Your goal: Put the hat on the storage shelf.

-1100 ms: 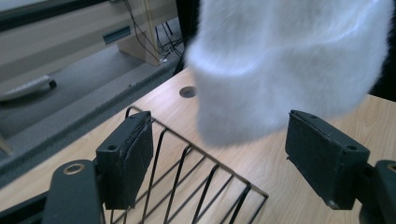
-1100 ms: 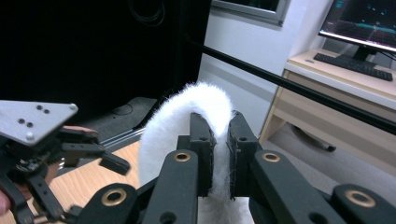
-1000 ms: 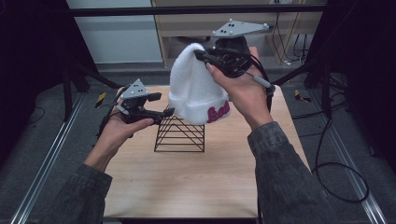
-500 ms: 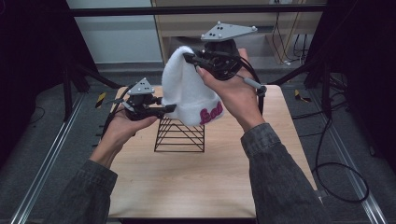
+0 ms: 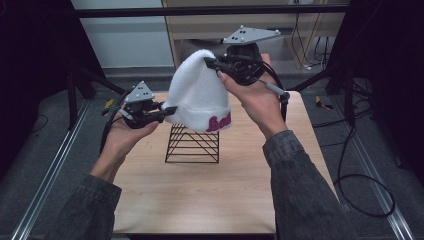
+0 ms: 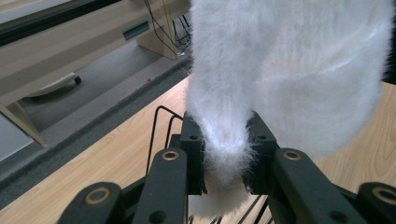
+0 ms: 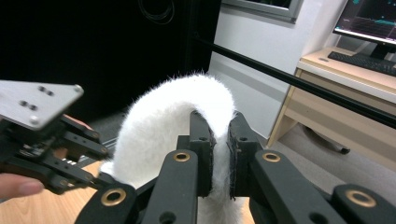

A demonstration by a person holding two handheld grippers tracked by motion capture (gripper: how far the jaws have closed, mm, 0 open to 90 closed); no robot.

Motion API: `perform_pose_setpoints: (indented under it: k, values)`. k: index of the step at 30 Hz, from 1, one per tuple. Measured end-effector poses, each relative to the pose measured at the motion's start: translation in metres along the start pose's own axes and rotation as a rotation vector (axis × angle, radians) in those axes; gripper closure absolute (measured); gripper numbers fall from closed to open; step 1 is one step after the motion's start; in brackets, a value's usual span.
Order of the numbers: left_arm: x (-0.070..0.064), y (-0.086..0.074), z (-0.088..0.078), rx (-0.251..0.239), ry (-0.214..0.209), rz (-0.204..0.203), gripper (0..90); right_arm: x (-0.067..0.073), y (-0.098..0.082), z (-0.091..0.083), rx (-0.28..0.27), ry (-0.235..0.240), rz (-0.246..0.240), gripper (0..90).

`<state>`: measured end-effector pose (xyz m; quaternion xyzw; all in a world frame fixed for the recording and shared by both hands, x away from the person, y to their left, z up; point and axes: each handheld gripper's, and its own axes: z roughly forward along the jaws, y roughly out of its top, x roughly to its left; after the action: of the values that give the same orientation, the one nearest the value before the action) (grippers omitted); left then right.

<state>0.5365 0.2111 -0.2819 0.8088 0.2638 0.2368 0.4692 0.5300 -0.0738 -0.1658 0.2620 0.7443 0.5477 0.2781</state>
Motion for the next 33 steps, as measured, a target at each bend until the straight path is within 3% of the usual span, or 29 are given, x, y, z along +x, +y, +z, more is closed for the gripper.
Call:
perform_pose_setpoints:
  k: [7, 16, 28, 33]
  values:
    - [0.007, 0.001, -0.006, -0.001, 0.035, -0.008, 73.5, -0.006, -0.004, 0.009, 0.044, -0.043, 0.002, 83.5]
    - [0.01, 0.002, -0.009, -0.012, 0.041, -0.048, 73.6, -0.015, -0.015, 0.022, 0.076, -0.07, 0.033, 83.4]
    - [0.012, -0.008, 0.001, 0.034, 0.067, -0.008, 73.6, -0.022, -0.038, 0.04, 0.116, -0.079, 0.058, 83.2]
    - [0.015, -0.014, 0.007, 0.046, 0.084, -0.021, 73.7, -0.024, -0.044, 0.048, 0.131, -0.08, 0.067, 83.2]
